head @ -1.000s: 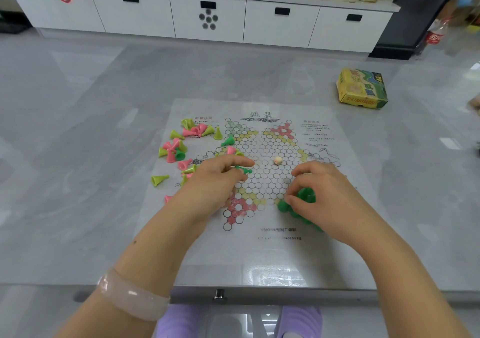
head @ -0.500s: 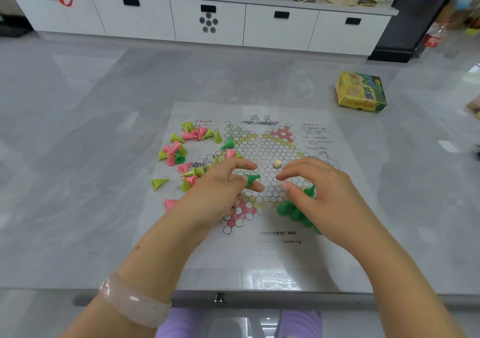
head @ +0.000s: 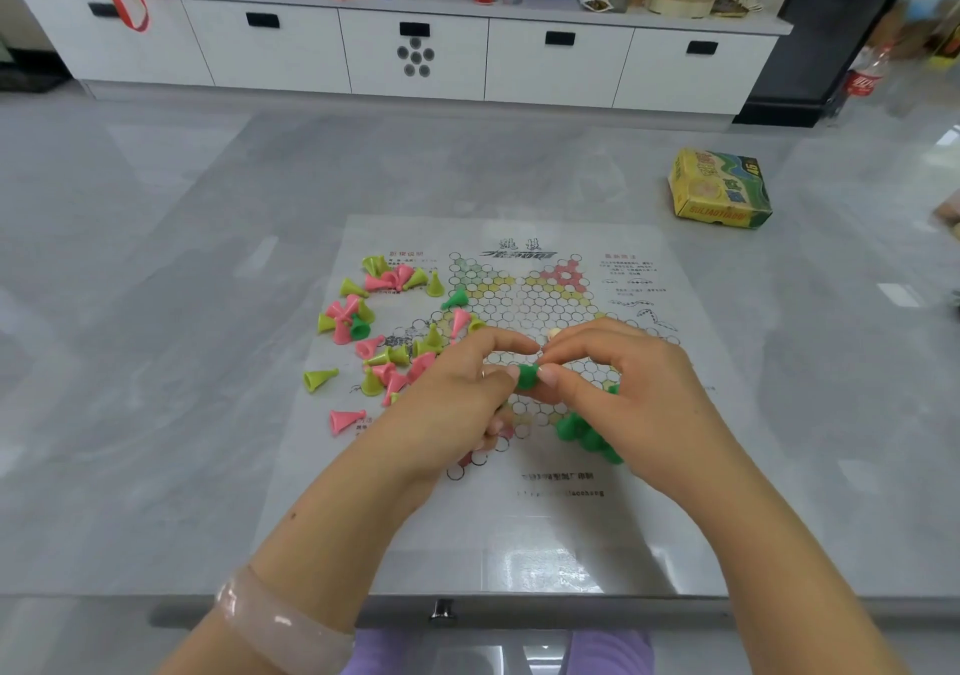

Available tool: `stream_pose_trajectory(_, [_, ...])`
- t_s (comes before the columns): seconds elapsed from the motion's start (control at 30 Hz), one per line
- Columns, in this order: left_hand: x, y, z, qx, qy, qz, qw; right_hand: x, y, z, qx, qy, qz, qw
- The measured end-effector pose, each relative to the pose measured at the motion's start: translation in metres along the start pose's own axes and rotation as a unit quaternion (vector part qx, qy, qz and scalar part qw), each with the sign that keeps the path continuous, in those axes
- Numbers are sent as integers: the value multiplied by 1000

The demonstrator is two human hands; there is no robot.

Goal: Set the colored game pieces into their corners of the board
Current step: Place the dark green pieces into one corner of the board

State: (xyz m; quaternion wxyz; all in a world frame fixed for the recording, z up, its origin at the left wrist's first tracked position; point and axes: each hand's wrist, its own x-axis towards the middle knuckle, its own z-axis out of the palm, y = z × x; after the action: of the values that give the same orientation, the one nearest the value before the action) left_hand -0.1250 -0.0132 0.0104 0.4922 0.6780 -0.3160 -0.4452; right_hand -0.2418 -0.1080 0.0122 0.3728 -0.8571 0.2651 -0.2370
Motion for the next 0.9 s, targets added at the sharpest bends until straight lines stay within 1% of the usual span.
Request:
stream_pose_trajectory(0.43, [0,0,-1,1,-6,6,1000,1,-1,2,-11,2,1,1000])
stream_pose_trajectory(0.6, [0,2,-1,1,-3,-2,1000,0,-2,0,-8,19,1,1000])
stream_pose_trajectory(0.73, [1,4,-5,-8,52,-10,999,1,-3,-7,10,50,4,999])
stream_pose_trajectory(0.83, [1,5,-19,15,136,2,991,1,-5,-11,23,64,10,998])
stream_pose_trajectory(0.9, [3,8,-36,70,207,23,976,2,-6,-14,30,71,14,997])
